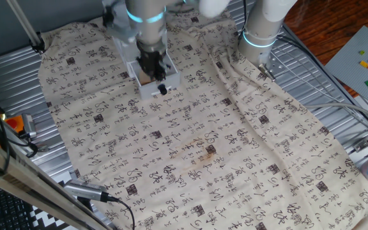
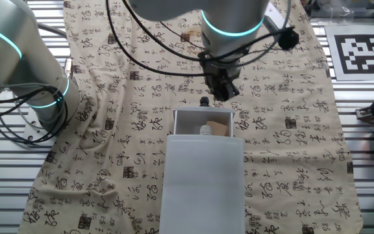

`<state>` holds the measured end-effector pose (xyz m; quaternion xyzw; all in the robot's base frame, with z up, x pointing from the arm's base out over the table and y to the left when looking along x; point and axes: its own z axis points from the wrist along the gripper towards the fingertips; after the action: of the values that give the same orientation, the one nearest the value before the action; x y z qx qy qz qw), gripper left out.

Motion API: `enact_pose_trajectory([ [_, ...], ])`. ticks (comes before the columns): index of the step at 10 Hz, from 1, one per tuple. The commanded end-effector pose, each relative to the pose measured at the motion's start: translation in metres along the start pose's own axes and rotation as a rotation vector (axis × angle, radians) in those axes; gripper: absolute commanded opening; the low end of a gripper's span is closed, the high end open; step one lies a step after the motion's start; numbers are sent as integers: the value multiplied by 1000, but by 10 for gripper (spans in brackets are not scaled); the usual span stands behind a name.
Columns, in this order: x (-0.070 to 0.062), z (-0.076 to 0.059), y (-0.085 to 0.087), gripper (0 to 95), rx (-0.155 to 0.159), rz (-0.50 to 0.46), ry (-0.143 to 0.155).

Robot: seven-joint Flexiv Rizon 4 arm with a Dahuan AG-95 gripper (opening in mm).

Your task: Put things in the drawer

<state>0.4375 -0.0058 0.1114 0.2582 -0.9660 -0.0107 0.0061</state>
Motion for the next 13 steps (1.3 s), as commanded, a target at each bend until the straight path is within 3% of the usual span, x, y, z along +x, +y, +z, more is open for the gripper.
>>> enact_pose_trajectory([
  [1,-1,10,5,0,-3,-121,14],
  [4,-2,22,12,0,9,-150,23],
  [6,5,28,12,0,14,-169,18],
  [11,27,30,-5,0,21,-227,1],
  [13,34,23,-11,0,16,-227,14],
])
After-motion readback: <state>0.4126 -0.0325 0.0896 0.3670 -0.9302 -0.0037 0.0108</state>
